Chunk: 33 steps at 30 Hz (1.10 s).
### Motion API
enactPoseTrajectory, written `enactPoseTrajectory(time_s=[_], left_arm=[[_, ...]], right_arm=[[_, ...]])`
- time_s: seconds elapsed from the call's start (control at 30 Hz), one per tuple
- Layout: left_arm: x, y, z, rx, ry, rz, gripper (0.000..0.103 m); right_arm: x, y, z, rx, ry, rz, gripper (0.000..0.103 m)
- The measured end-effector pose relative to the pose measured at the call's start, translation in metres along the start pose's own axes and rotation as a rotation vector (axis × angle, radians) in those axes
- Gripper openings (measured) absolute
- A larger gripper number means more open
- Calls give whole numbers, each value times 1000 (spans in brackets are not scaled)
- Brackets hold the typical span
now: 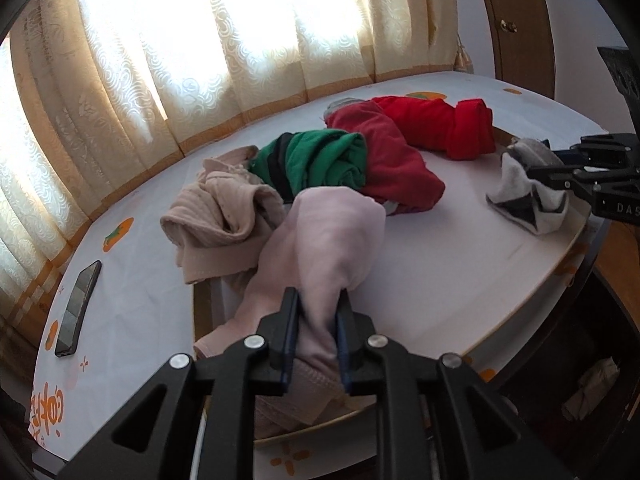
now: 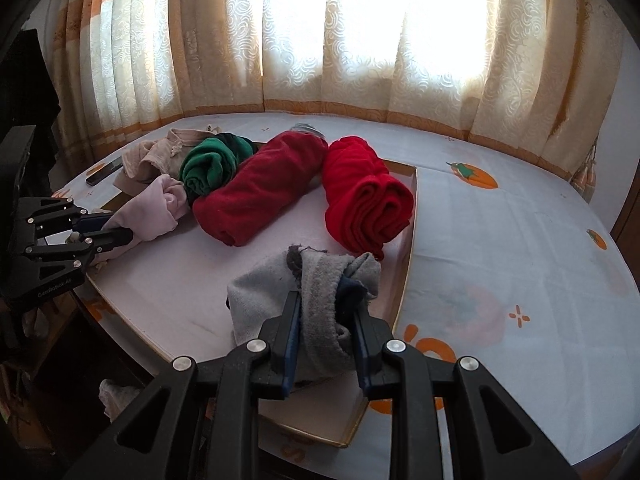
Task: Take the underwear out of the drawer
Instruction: 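Lower the pink underwear and grey sock into the tray and open both tools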
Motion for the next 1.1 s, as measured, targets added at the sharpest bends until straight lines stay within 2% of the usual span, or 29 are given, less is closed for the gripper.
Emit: enactPoseTrajectory(time_s=[0.1,0.2,0.37,0.5,0.57,0.63,0.7,0.9,1.1], left_arm=[[0,0,1,4,5,1,19],[1,0,1,9,6,3,19],[1,-1,2,10,9,4,21],[2,0,4,16,11,0,30],[4,0,7,24,16,-6,38],[5,1,9,34,28,-10,53],[5,1,11,43,42,-12,62],[9,0,14,47,50,-30,64],[10,0,16,50,53,-28,67]], right_arm=[[0,-1,1,3,0,-3,28],[1,-1,3,16,2,-13,39],[-1,-1,3,18,1,-14,43],[-2,-1,4,22,4,-14,45],[-2,-2,5,23,4,-14,46],[-2,-2,6,24,4,-15,47],[-3,-2,7,26,3,-14,48],[-5,-3,17,49,0,-14,59],[-8,-2,19,50,2,-7,61]])
Point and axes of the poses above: each gripper's, at about its wrist camera, not at the fingertips, and z roughly against the way its jaws point, x to its right, y to its top, the point moved 2 cm from there along -z, roughly the way its jaws point, and after that the axes turned 1 degree about y, right-handed, at the moved point
